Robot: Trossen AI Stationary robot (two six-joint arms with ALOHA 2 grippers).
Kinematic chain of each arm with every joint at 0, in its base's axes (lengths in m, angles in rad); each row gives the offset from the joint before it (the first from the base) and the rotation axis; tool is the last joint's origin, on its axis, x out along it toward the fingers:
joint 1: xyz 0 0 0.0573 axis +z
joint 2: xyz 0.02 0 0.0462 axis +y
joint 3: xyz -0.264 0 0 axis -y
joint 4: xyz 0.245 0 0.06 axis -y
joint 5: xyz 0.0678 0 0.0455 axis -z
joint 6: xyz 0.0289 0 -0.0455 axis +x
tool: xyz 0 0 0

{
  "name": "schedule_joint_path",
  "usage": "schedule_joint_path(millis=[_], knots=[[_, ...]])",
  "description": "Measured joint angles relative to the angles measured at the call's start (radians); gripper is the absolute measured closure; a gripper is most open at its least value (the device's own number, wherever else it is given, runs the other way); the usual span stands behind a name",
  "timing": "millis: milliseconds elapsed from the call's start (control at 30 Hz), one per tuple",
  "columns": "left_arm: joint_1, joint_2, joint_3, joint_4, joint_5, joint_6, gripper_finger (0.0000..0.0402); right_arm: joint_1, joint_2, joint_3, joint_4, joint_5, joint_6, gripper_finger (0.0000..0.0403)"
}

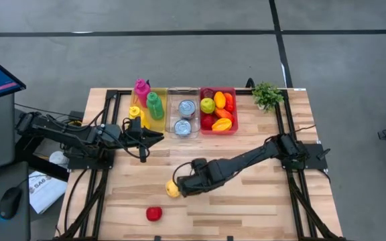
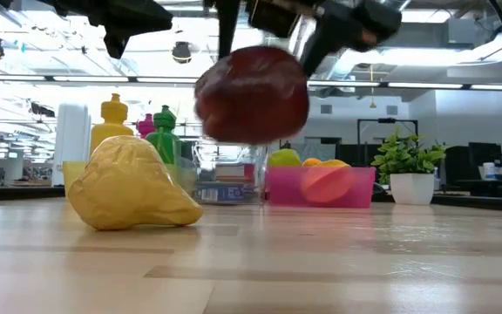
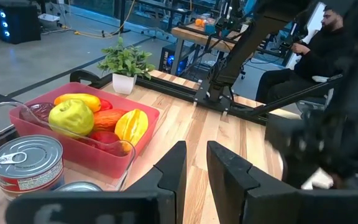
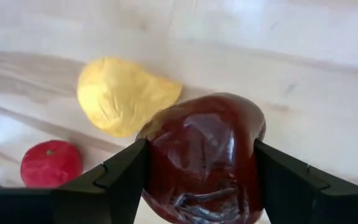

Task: Pick & Place Food Item
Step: Put the right red apple into the pink bin

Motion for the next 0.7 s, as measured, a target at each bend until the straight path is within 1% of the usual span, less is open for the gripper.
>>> schedule_joint_path(millis=[133,267,400,467,700], knots=[[0.000,0.000,0.000,0.000,0.000,0.000,0.0349,-0.017,-0.002,0.112,-0.174,0.045,-0.045,0.0148],[0.000,0.000,0.000,0.000,0.000,0.000,0.0349,-0.038,-0.002,0.207,-0.336,0.107,-0.056,0.0148],[0.000,0.000,0.000,0.000,0.000,0.000,0.0349,-0.070,-0.003,0.280,-0.464,0.156,-0.106,0.0148],[0.000,0.000,0.000,0.000,0.000,0.000,0.0349,-0.094,-0.003,0.304,-0.494,0.170,-0.134,0.0148],[0.000,0.000,0.000,0.000,0.000,0.000,0.0349,-0.207,-0.022,0.329,-0.492,0.219,-0.276,0.0148]])
